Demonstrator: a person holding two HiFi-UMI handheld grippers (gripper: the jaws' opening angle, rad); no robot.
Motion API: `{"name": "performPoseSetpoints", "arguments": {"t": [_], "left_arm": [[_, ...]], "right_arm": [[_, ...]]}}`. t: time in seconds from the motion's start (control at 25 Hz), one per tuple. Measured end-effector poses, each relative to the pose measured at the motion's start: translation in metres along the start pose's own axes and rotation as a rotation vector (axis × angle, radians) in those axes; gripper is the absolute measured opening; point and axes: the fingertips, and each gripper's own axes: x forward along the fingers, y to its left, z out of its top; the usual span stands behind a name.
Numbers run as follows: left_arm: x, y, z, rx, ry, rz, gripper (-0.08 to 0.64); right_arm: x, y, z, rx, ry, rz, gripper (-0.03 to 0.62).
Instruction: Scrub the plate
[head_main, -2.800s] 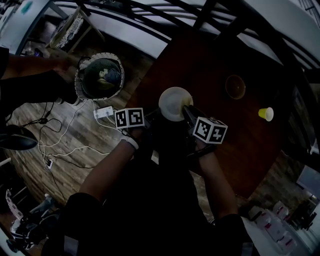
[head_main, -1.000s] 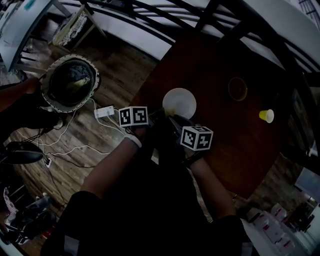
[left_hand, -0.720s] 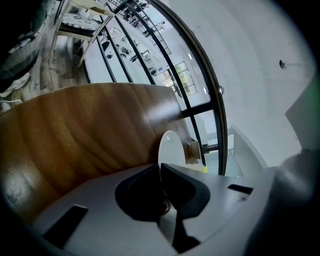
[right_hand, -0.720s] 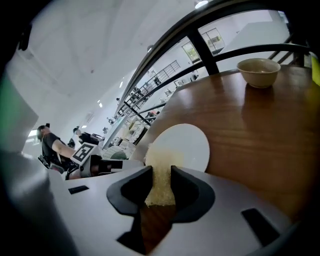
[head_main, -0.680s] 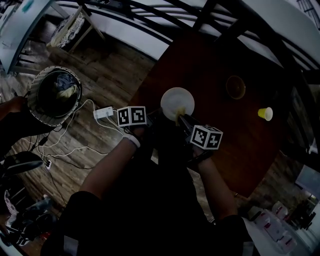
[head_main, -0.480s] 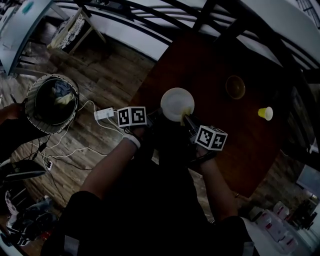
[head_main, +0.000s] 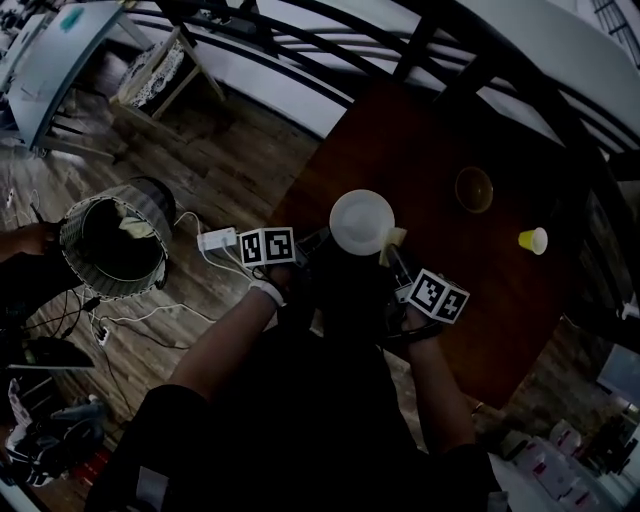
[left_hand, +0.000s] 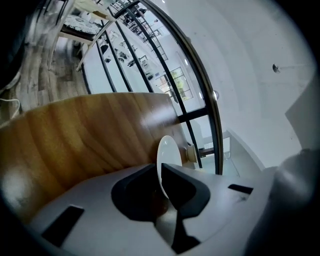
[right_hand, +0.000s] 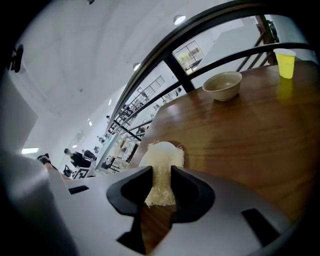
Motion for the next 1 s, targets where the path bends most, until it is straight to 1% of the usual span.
{"name": "performPoseSetpoints", "arguments": {"t": [0.2, 0.28, 0.32, 0.44, 0.52, 0.64, 0.8, 0.84, 0.92, 1.0], "left_arm": [[-0.027, 0.006, 0.001, 0.038, -0.021, 0.032, 0.028], [-0.037, 0.004, 0.003, 0.081, -0.031, 0.043, 0.028], [-0.042, 0.001, 0.005, 0.117, -0.036, 0.05, 0.028], [-0.062, -0.014, 0.016, 0.265, -0.059, 0.074, 0.028], [-0.078, -0.024, 0.031, 0.384, -0.102, 0.105, 0.028], [-0.121, -0.042, 0.065, 0.573, -0.214, 0.198, 0.028], [-0.188, -0.084, 0.103, 0.814, -0.382, 0.319, 0.028], [-0.201, -0.097, 0.109, 0.862, -0.429, 0.342, 0.028], [-0.218, -0.122, 0.112, 0.93, -0.505, 0.356, 0.028], [-0.223, -0.136, 0.109, 0.965, -0.538, 0.354, 0.028]], "right_arm": [[-0.025, -0.001, 0.008, 0.002, -0.04, 0.008, 0.127], [-0.033, -0.002, 0.01, 0.01, -0.046, 0.014, 0.127], [-0.037, -0.002, 0.01, 0.014, -0.046, 0.019, 0.126], [-0.047, 0.003, 0.01, 0.009, -0.049, 0.035, 0.126], [-0.056, 0.004, 0.013, -0.015, -0.065, 0.038, 0.127], [-0.075, 0.017, 0.017, -0.063, -0.093, 0.06, 0.127], [-0.1, 0.055, 0.026, -0.119, -0.128, 0.13, 0.127], [-0.105, 0.066, 0.03, -0.138, -0.142, 0.152, 0.127], [-0.117, 0.09, 0.038, -0.186, -0.176, 0.187, 0.127], [-0.127, 0.117, 0.042, -0.239, -0.203, 0.211, 0.127]]}}
